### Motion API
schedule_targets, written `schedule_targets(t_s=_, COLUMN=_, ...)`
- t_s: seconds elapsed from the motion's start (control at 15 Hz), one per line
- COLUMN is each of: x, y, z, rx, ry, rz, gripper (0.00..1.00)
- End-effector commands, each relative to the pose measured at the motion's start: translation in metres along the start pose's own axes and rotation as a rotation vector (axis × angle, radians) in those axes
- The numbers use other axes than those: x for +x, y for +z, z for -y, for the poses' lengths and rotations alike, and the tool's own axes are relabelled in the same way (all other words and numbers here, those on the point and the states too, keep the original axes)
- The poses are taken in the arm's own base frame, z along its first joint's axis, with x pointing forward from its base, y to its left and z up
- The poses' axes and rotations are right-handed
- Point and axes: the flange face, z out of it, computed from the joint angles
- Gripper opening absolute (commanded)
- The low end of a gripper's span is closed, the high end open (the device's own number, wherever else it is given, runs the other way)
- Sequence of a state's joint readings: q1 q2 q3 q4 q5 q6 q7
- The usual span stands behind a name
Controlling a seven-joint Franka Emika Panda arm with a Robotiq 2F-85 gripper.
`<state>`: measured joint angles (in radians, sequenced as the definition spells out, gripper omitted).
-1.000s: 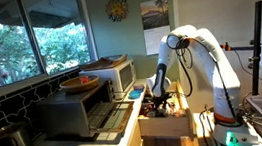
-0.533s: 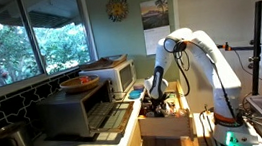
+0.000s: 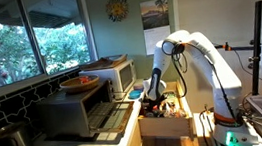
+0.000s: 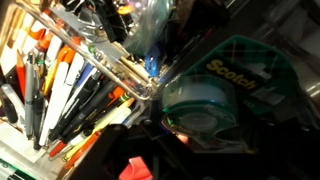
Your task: Remove the green pack from the open toaster oven and put it in the open drawer.
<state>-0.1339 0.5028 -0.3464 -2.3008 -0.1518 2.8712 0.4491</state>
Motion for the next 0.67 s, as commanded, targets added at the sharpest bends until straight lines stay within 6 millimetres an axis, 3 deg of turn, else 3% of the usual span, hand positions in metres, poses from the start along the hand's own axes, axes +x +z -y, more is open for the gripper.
schedule_targets(t_s=0.0, x=0.001, y=0.01, z=0.006, rx=0.04, ry=0.009, rz=-0.038, gripper=0.47)
schedule_targets(t_s=0.2, x=-0.003, y=0.01, z=0.006, rx=0.092, ry=0.026, rz=-0.045, gripper=0.47)
schedule_targets(t_s=0.27, x=-0.006, y=0.011, z=0.004, rx=0.102, ry=0.025, rz=-0.038, gripper=0.93)
schedule_targets(t_s=0.4, x=-0.009, y=0.008, z=-0.003, rx=0.12, ry=0.015, rz=-0.029, gripper=1.0)
schedule_targets(t_s=0.6, x=-0.014, y=-0.01, z=-0.018, rx=0.147, ry=-0.047, rz=-0.02, gripper=1.0)
